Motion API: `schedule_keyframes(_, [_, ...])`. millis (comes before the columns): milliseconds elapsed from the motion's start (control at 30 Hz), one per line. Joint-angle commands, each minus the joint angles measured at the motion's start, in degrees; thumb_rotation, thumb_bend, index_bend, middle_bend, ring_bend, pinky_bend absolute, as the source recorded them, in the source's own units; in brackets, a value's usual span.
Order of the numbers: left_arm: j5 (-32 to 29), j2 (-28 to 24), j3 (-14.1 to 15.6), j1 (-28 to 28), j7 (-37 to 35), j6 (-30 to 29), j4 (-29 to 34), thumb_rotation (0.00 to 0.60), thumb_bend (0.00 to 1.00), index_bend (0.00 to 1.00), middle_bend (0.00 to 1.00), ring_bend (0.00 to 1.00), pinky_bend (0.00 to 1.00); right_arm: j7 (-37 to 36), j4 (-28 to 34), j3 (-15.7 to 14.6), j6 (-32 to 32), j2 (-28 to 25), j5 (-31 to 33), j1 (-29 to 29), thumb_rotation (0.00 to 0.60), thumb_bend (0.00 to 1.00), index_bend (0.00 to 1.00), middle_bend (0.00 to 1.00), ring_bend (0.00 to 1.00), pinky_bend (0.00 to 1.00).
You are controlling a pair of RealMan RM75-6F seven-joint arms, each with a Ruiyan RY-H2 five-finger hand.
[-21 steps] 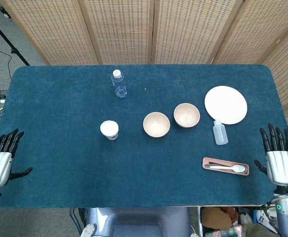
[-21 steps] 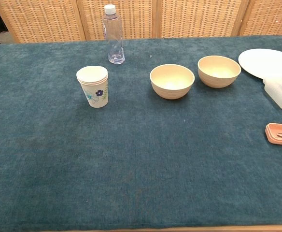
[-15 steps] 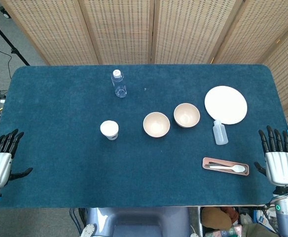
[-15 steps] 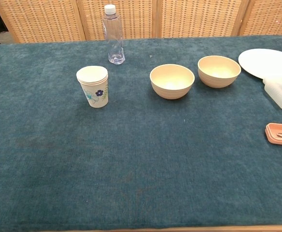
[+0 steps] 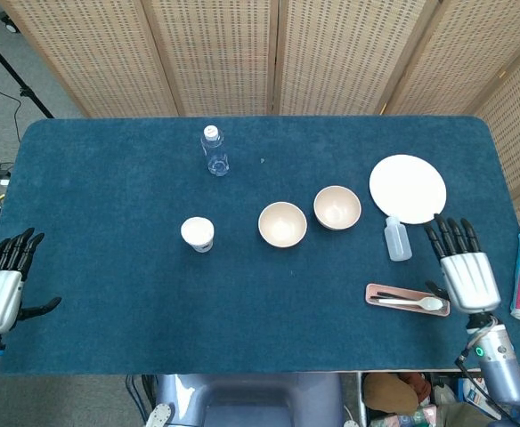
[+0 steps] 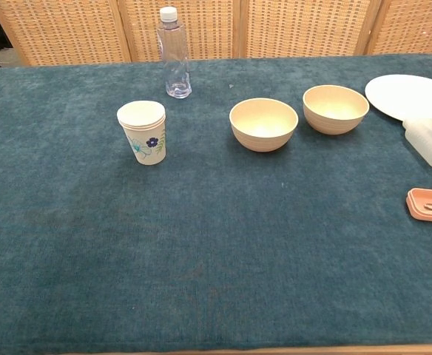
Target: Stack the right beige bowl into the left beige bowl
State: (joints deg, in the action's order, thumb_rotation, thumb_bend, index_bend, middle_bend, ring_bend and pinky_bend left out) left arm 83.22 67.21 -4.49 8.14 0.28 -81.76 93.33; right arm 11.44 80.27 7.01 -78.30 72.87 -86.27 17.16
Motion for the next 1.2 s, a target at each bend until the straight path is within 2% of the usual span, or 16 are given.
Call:
schedule_keyframes(33, [-0.2, 0.0, -0.2, 0.0, -0.2, -0.1, -0.1, 0.600, 0.00, 0.00, 0.00, 0.00, 0.00, 2.3, 2.4, 2.7, 8.4, -1.1, 0.7, 6.7, 0.600, 0.00, 0.00, 0.00, 0.00, 0.00])
schedule_keyframes(200, [-1.5, 0.2, -1.0, 0.4, -0.7, 0.3, -0.9, 0.600, 0.00, 0.00, 0.00, 0.00, 0.00, 7.7, 0.4, 5.3, 16.9, 1.3, 4.2, 13.4, 0.600, 0.00, 0.03, 0.00, 0.00, 0.00])
schedule_keyframes(300, [-2.2, 0.4, -1.3, 0.8, -0.9, 1.1, -1.5, 0.600, 0.00, 0.00, 0.00, 0.00, 0.00, 11.8, -1.4, 6.2, 19.8, 4.2, 6.1, 16.3, 0.600, 0.00, 0.06, 0.00, 0.00, 0.00])
schedule_keyframes(567, [-2.0, 0.5, -1.0, 1.5, -1.3, 2.4, -2.4, 0.600, 0.00, 0.00, 0.00, 0.00, 0.00, 14.7, -6.7, 8.1, 26.3, 10.7, 12.0, 22.1, 0.600, 0.00, 0.12, 0.02, 0.00, 0.00])
schedule_keyframes(967, [-2.8, 0.4, -1.0, 1.9, -1.6, 3.2, -2.8, 0.600, 0.00, 0.00, 0.00, 0.00, 0.00, 14.8, -12.3, 6.6, 27.9, 16.4, 13.6, 25.2, 0.600, 0.00, 0.23, 0.13, 0.00, 0.00])
schedule_keyframes(1200, [-3.1, 0.4, -1.0, 2.1, -1.6, 3.5, -2.9, 0.600, 0.00, 0.00, 0.00, 0.00, 0.00, 11.8, -17.4, 6.0, 28.1, 19.1, 13.0, 26.3, 0.600, 0.07, 0.28, 0.18, 0.03, 0.00])
